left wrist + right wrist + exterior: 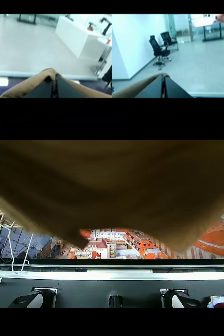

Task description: Fold the clothes and pants, and hang the long-sleeved shirts on hangers.

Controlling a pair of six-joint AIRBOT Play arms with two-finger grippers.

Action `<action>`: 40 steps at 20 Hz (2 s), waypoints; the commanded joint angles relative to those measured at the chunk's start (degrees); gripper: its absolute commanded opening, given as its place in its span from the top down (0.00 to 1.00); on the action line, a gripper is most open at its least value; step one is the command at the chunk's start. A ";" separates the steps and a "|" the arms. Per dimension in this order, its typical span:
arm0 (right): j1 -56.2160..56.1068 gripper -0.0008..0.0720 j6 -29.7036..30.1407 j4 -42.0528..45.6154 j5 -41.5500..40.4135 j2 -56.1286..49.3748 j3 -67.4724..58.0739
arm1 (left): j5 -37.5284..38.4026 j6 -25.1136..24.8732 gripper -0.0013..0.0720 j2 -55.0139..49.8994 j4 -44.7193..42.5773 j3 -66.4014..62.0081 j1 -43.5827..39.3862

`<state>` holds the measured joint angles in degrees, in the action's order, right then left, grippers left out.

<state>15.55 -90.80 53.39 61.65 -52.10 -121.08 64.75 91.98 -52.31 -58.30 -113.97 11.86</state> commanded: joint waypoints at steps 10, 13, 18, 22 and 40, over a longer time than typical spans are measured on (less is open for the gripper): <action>-0.22 0.95 1.81 -0.59 13.84 -39.74 17.25 | 9.51 -7.21 0.95 -52.22 -2.32 2.60 -8.48; -1.81 0.95 3.30 -0.39 8.52 -52.59 17.40 | 3.85 -9.16 0.95 -63.49 2.49 2.40 -10.27; -6.54 0.94 4.09 -0.66 -5.46 -61.96 17.40 | -2.47 -9.38 0.90 -67.73 4.57 2.43 -11.89; -5.81 0.37 1.90 -0.07 -4.26 -60.15 17.22 | 2.99 -9.38 0.06 -66.97 5.64 0.00 -9.94; 18.12 0.36 22.53 2.73 18.49 -22.10 74.42 | 14.08 -14.73 0.09 -24.46 10.54 44.54 14.91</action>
<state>32.69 -71.02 56.77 82.19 -77.19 -57.63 80.23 78.28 -81.73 -48.34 -77.87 24.95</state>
